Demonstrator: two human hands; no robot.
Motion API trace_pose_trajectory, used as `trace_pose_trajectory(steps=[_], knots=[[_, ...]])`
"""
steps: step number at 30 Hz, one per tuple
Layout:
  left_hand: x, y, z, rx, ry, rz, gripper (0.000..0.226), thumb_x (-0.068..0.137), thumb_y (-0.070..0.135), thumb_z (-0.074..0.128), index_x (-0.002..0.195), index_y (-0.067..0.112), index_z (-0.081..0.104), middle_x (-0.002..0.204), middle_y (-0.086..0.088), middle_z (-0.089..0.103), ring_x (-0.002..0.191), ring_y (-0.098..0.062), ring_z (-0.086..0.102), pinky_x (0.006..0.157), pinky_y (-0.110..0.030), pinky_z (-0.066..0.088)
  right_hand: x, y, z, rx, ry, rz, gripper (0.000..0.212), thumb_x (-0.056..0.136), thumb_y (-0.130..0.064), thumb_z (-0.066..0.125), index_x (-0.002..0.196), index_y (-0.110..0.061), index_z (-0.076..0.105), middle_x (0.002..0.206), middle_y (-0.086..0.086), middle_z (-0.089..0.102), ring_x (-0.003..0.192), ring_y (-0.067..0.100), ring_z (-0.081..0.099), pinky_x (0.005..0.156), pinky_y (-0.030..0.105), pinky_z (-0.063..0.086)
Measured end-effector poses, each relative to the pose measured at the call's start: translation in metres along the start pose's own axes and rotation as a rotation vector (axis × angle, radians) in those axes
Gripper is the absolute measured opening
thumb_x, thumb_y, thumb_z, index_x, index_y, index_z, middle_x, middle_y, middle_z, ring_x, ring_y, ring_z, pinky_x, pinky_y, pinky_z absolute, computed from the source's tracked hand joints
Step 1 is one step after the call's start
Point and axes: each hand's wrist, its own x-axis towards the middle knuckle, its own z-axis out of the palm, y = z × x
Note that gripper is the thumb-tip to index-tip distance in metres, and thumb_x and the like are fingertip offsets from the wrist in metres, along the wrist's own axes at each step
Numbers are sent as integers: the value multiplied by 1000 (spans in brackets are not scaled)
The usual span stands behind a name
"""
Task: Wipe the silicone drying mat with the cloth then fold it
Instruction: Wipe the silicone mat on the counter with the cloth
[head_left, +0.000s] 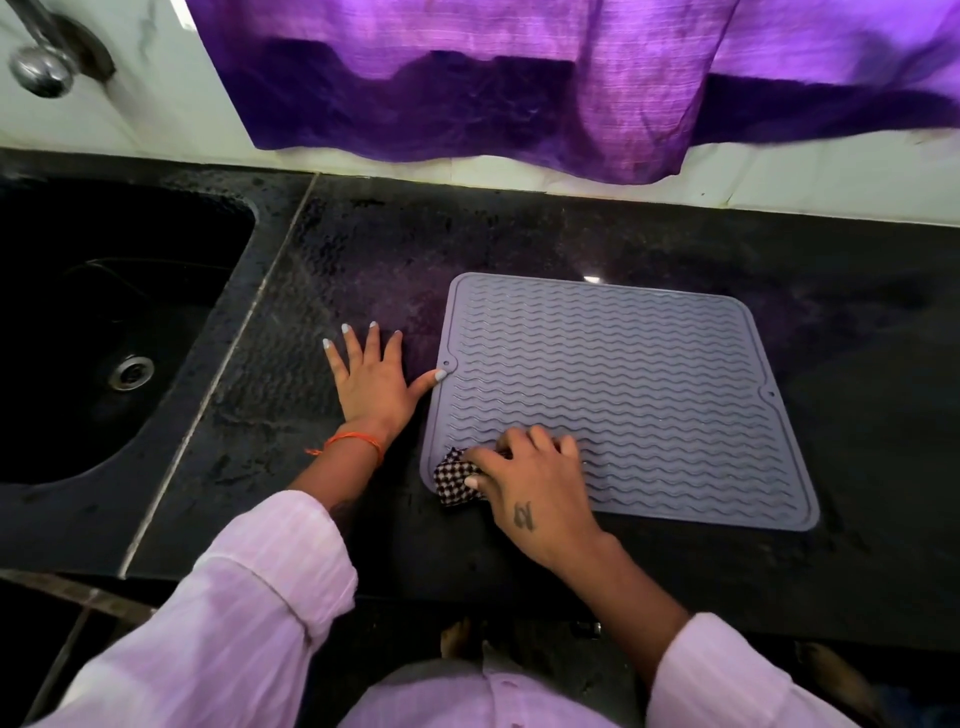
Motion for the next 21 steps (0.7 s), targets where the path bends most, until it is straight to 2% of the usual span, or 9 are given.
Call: trace_pose_trajectory(steps=[2, 6, 8, 10, 12, 15, 17, 19, 21], knots=[[0, 0, 0, 0, 1, 1, 86, 82, 73, 34, 147, 18, 27, 157, -12, 14, 144, -36, -6, 111, -53, -15, 2, 0, -1, -48, -1, 10, 19, 85, -41, 57, 101, -34, 65, 92, 4, 62, 89, 27, 57, 74, 45, 42], [0, -1, 0, 3, 2, 1, 87, 81, 74, 33, 147, 18, 27, 157, -12, 14, 144, -37, -7, 111, -54, -15, 5, -5, -10, -68, -113, 76, 30, 96, -41, 40, 123, -33, 52, 121, 7, 54, 116, 29, 42, 94, 47, 28], [0, -1, -1, 14, -6, 0, 86, 81, 74, 32, 147, 18, 27, 157, -12, 14, 144, -36, -7, 111, -54, -16, 6, -3, -20, -92, -164, 135, 32, 97, -42, 38, 126, -34, 50, 125, 7, 52, 119, 28, 41, 98, 47, 27], [-1, 0, -1, 18, -7, 1, 85, 82, 73, 32, 147, 18, 26, 157, -11, 13, 144, -36, -7, 111, -54, -16, 6, 10, -29, -15, -179, 220, 34, 96, -44, 38, 127, -34, 49, 124, 5, 55, 117, 25, 45, 97, 43, 30], [-1, 1, -1, 21, -7, 1, 84, 83, 72, 31, 147, 18, 26, 158, -11, 13, 144, -36, -7, 110, -53, -16, 6, 28, -36, 248, -170, 362, 34, 96, -43, 41, 126, -33, 53, 117, 3, 61, 112, 24, 53, 92, 35, 37], [-2, 2, 0, 25, -10, 2, 84, 84, 72, 31, 147, 18, 26, 158, -11, 13, 144, -36, -7, 110, -53, -17, 2, 50, -45, 1087, -96, 665, 20, 95, -33, 50, 108, -26, 64, 101, 0, 68, 101, 26, 62, 79, 30, 46], [-2, 2, 0, 17, -6, 6, 84, 84, 71, 32, 147, 18, 26, 157, -12, 13, 144, -37, -7, 110, -54, -17, -1, 58, -50, 1536, -152, 843, 25, 92, -39, 53, 104, -20, 65, 99, 2, 71, 90, 20, 66, 72, 28, 51], [-2, 1, 0, 16, -8, 7, 84, 84, 71, 32, 147, 17, 26, 157, -12, 13, 144, -37, -7, 110, -54, -17, -4, 63, -46, 1725, -205, 884, 49, 76, -50, 65, 108, -12, 66, 97, 3, 71, 84, 16, 66, 68, 28, 52], [-2, 1, -1, 21, -11, 8, 84, 84, 71, 32, 147, 17, 26, 158, -12, 13, 144, -37, -8, 110, -54, -17, -5, 63, -35, 1621, -196, 857, 75, 57, -47, 80, 120, -12, 58, 101, 3, 69, 84, 15, 64, 62, 26, 50]])
